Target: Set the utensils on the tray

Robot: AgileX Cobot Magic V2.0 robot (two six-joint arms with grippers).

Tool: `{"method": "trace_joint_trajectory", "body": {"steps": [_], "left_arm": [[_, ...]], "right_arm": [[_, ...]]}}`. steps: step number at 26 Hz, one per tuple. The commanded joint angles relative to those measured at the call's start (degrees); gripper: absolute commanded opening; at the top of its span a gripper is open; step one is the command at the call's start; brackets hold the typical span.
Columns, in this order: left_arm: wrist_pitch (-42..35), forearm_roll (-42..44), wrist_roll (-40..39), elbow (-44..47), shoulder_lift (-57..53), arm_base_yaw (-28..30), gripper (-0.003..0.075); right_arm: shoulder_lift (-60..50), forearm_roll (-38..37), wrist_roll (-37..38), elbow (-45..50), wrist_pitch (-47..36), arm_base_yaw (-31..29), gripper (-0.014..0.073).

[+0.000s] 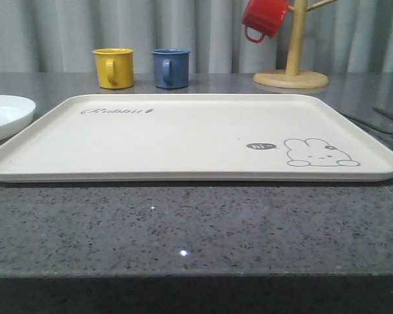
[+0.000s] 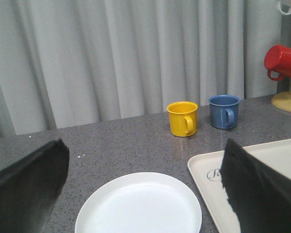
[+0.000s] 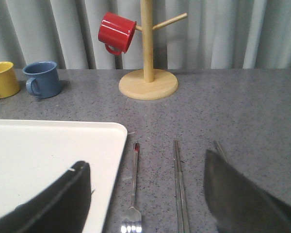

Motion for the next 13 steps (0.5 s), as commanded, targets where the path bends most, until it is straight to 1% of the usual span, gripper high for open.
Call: {"method": "trace_joint_trajectory", "body": {"steps": [1,4,6,9,11,13], "left_arm": [[-4.1,-1.4,-0.5,-2.1,0.9,0.1,0.0620],[-2.0,-1.4,-0.5,-2.9,1.8,0.1,0.0620],[-0.1,-1.4,-0.5,-5.0,5.2,0.0,0.0620],[4.4,-1.4,0.0,-10.2,13.3,-1.2,0.0620],[9.2,-0.6,0.2,-15.0,20.7,-2.2,0.0620],[14.4,0.4,2.2,-19.7,27.9,-3.2,0.0620]], "right_arm": [[0.6,0.4,-0.4,-2.1,-4.5,-0.4,0.0521],[0.6,0.4,-0.4,-2.1,-4.5,-0.4,0.0521],[0.6,0.4,-0.4,-2.1,-4.5,-0.4,0.0521],[0.6,0.4,-0.4,-2.1,-4.5,-0.4,0.0521],[0.6,0.4,-0.4,-2.1,-4.5,-0.4,0.0521],[0.6,0.4,-0.4,-2.1,-4.5,-0.4,0.0521]]}}
